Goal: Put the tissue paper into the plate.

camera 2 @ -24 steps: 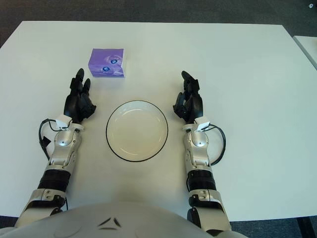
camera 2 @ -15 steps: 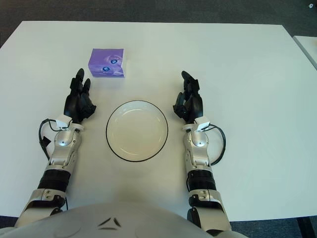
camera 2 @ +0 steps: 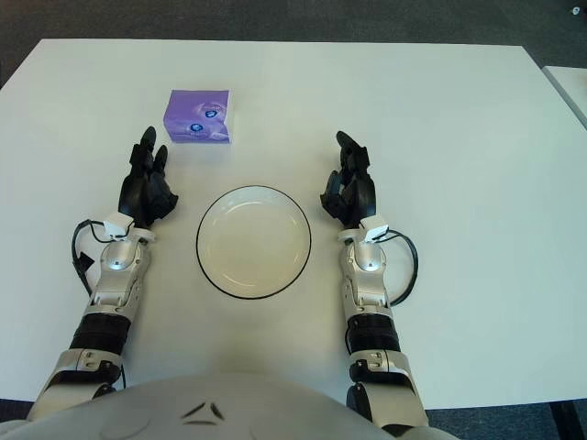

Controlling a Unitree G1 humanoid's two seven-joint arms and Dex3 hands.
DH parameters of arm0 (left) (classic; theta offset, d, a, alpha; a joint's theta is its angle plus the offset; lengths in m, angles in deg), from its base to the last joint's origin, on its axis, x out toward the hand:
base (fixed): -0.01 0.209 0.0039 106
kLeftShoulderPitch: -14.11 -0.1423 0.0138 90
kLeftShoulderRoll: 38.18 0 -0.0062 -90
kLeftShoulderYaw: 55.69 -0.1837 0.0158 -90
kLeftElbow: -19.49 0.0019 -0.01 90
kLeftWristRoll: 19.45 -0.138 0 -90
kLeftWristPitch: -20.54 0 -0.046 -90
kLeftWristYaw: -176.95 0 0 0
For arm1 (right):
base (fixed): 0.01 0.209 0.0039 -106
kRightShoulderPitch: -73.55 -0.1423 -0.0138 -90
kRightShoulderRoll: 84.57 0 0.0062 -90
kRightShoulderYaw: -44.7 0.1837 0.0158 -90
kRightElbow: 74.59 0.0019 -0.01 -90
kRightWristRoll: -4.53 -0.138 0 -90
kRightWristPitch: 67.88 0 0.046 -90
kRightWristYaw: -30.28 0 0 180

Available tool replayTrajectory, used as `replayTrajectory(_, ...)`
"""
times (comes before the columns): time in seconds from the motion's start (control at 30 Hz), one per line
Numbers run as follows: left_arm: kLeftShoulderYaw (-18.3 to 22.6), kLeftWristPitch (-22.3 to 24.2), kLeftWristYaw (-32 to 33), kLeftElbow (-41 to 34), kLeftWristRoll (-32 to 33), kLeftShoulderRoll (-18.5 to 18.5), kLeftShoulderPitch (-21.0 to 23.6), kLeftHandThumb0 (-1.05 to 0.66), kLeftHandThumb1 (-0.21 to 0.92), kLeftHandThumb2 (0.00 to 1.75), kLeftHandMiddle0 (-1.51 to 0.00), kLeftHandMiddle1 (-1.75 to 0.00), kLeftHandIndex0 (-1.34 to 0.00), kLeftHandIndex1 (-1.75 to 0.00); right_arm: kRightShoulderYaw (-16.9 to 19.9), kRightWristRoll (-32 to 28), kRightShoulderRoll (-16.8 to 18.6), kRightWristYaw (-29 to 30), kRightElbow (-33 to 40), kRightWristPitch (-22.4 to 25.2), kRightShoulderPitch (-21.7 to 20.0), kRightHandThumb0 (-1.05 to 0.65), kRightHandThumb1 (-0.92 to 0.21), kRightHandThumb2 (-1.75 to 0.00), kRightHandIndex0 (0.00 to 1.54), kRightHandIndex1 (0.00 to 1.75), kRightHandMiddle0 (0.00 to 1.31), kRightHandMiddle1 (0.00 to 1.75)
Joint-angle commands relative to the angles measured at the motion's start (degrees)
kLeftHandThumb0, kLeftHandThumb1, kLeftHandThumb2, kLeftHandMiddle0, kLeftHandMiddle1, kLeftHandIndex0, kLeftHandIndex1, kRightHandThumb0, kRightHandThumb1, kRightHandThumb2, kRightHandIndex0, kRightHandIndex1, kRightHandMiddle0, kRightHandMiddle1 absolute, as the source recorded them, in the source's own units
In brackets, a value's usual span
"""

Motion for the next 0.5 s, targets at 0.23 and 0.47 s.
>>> replayTrajectory(0.23,-0.20,1.18,0.52,3.22,-0.77,0.48,-4.56,-0.86,0.92,1.10,-0.21,-0.01,0.00,-0.26,-0.20,0.38,0.18,0.62,-3.09,3.38,4.99,-0.58,-0.92,-0.86,0.20,0.00,0.00,0.56)
replayTrajectory(0.47,-0.17,1.18,0.72,2.27,-0.84,0.53,-4.98,-0.86,0.92,1.12,-0.23,-0.01,0.00,-0.28,-0.29,0.19,0.17,0.55,-2.89,3.51,5.17,-0.58,-0.92,-0.86,0.20,0.00,0.00,0.55)
